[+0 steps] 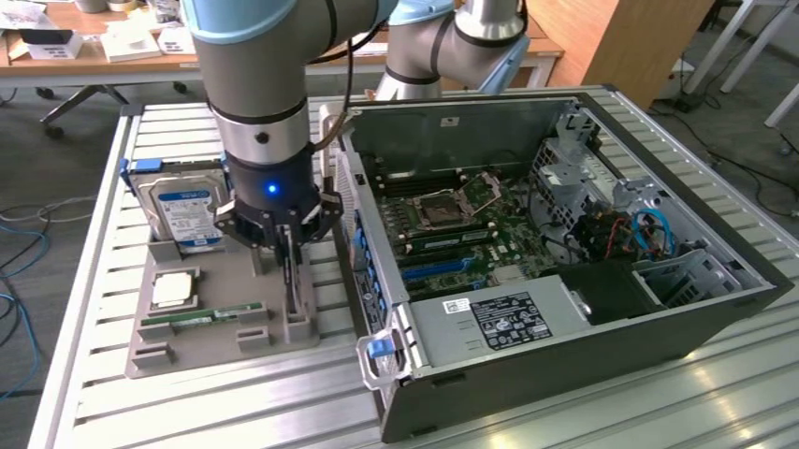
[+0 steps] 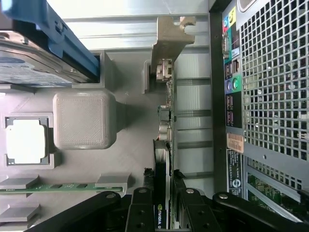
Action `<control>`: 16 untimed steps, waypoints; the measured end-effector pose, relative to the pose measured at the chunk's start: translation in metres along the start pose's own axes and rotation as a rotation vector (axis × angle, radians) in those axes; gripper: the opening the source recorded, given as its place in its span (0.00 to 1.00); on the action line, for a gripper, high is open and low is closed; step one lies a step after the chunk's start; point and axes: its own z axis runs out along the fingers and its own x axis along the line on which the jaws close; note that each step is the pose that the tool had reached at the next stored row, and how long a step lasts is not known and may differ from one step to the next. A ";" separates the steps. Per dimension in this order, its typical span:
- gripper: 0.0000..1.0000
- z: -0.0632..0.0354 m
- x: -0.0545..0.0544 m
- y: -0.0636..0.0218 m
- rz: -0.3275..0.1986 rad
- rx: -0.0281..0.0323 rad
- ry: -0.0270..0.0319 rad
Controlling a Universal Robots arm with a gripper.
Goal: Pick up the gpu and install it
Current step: 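Pick up the gpu and move the gpu toward the slot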
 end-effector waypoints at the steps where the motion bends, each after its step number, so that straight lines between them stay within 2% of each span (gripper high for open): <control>1: 0.26 -0.0036 0.000 0.0001 0.000 0.0000 0.0000; 11: 0.26 -0.0386 -0.001 0.0017 0.000 0.0000 0.0000; 16: 0.26 -0.0601 -0.001 0.0027 0.000 0.0000 0.0000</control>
